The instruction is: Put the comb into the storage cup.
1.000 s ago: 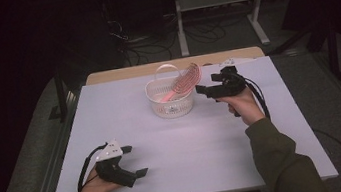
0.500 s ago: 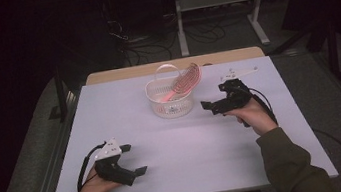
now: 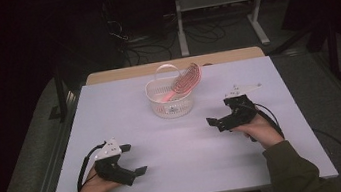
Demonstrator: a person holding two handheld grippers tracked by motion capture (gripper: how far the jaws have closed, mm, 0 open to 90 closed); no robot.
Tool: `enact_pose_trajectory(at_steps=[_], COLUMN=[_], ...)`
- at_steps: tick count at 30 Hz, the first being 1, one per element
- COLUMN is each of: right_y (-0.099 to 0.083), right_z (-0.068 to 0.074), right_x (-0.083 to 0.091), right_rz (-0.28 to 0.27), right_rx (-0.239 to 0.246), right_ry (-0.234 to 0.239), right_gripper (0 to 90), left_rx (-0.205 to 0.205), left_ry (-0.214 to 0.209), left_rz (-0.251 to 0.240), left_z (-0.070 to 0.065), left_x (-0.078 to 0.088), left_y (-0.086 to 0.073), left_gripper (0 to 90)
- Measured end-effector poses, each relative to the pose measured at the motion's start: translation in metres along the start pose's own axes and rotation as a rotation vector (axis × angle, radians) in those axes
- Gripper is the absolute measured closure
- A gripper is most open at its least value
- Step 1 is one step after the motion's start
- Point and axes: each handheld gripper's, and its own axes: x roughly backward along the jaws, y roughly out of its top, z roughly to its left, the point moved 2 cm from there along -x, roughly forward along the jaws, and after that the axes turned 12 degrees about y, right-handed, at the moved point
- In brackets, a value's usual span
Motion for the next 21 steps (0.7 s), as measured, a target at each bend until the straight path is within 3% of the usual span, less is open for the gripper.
enact_pose_trajectory(at_steps=[12,21], right_y=[-0.025,-0.040], right_z=[0.013,0.016], right_x=[0.013,0.024], right_rz=[0.042,0.050], right_rx=[0.004,0.001], right_ry=[0.015,0.012], right_gripper=[0.0,0.0], left_rx=[0.003,0.008], left_ry=[-0.004,-0.001], left_rz=[-0.005,-0.005], left_z=[0.000,0.000], left_x=[0.000,-0.001], left_y=[0.001,0.001], left_gripper=[0.0,0.0])
